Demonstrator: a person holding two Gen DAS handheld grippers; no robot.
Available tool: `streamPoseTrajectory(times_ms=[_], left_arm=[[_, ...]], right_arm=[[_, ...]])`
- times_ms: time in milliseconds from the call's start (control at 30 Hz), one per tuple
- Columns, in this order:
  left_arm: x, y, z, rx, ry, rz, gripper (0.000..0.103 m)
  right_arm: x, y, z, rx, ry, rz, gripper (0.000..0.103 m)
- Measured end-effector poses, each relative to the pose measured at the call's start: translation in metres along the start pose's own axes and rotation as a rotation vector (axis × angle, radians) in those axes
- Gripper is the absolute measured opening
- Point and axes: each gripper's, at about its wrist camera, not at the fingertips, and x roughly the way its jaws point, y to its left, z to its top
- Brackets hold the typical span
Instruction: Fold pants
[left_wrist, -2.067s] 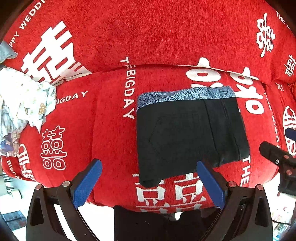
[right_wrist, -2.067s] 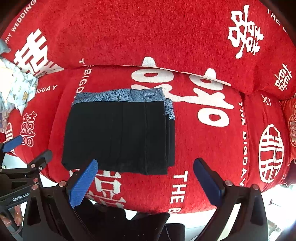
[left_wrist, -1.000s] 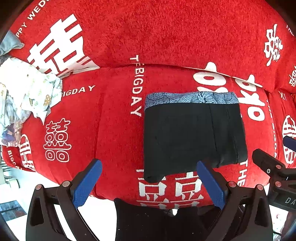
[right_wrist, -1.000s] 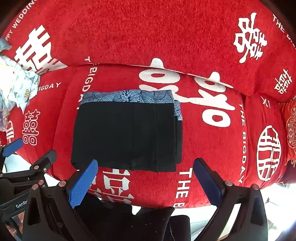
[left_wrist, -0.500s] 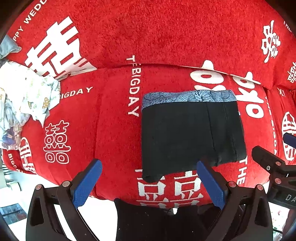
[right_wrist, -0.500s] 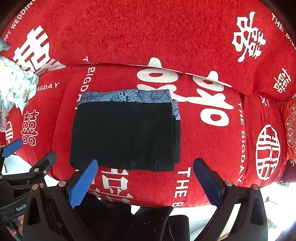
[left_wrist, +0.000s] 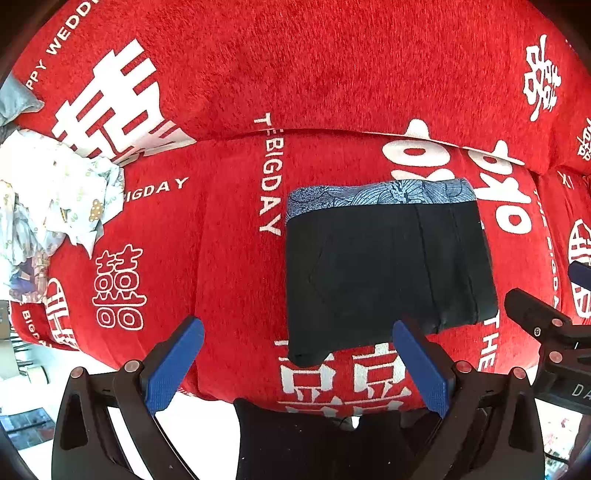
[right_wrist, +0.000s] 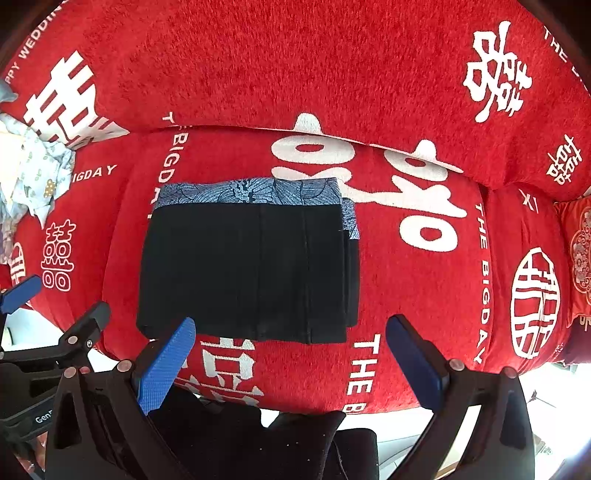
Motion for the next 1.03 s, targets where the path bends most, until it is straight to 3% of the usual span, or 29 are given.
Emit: streamPoseTrajectory(times_ms=[1033], left_arm=[[0.0022, 0.0002, -0.0023, -0.038, 0.016, -0.045, 0.103]], right_arm=[[0.0061, -0.0005, -0.0057, 0.012, 0.012, 0.002, 0.103]])
